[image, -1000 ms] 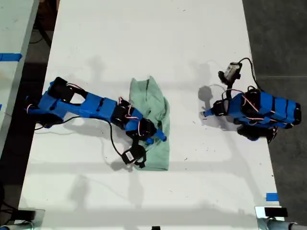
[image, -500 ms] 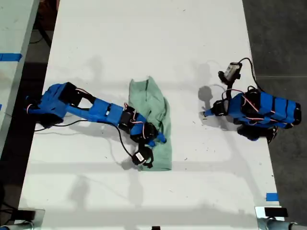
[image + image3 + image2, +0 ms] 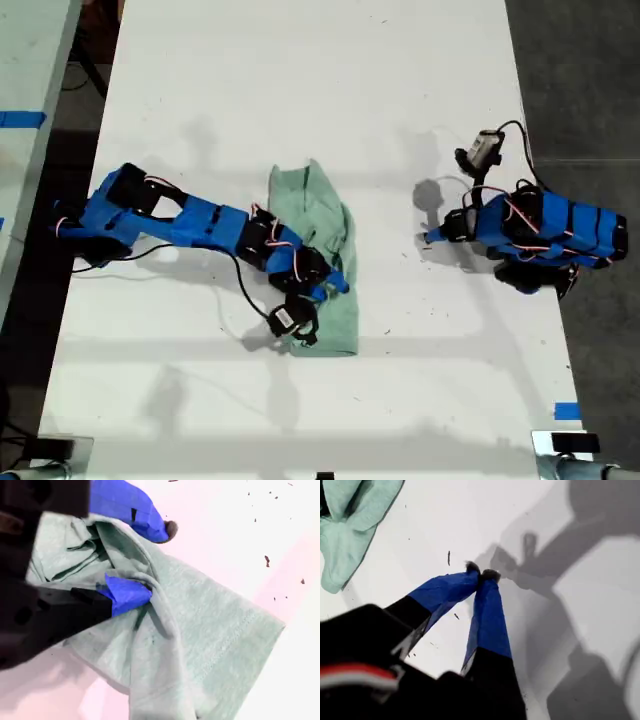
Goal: Fold t shirt
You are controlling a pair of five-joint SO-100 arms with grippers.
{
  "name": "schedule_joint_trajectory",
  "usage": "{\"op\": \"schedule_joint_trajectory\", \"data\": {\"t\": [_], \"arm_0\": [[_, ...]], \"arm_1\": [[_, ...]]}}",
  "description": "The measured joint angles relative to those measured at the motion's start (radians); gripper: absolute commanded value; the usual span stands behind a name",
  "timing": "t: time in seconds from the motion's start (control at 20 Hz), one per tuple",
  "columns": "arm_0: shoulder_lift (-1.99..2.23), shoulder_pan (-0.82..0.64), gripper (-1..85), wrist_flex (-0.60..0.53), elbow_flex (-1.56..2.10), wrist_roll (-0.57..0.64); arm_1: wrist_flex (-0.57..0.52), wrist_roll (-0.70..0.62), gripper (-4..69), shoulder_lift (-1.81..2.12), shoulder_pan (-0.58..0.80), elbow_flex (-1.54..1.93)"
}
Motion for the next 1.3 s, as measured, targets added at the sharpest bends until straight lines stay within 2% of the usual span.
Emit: {"op": "schedule_joint_trajectory", "data": {"t": [0.35, 0.45, 0.7, 0.8, 0.95, 1.05, 1.1, 1.15, 1.2, 1.3], "arm_0": [[-0.161, -0.075, 17.1, 0.000, -0.006, 0.040], [-0.147, -0.080, 17.4, 0.098, -0.018, 0.043], [-0.005, -0.084, 16.7, 0.548, -0.009, 0.089], [0.091, -0.084, 16.1, 0.632, -0.009, 0.094], [0.265, -0.054, 15.7, 0.666, 0.037, 0.092], [0.443, -0.029, 14.7, 0.669, 0.187, 0.041], [0.551, -0.029, 9.8, 0.669, 0.316, -0.009], [0.673, -0.041, 0.4, 0.664, 0.463, -0.067], [0.802, -0.055, -0.2, 0.649, 0.617, -0.124], [1.094, -0.071, -0.2, 0.517, 0.954, -0.192]], "arm_1": [[0.000, -0.006, 2.1, 0.000, 0.000, 0.000], [0.000, -0.006, 2.1, 0.000, 0.000, 0.000], [0.000, -0.006, 2.1, 0.000, 0.000, 0.000], [0.000, -0.006, 2.1, 0.000, 0.000, 0.000], [0.000, -0.006, 2.1, 0.000, 0.000, 0.000], [0.000, -0.008, 2.1, 0.000, 0.000, 0.000], [0.000, -0.009, 2.1, 0.000, 0.000, 0.000], [0.000, -0.009, 2.1, 0.000, 0.000, 0.000], [0.000, -0.009, 2.1, 0.000, 0.000, 0.000], [0.000, -0.009, 2.1, 0.000, 0.000, 0.000]]}}
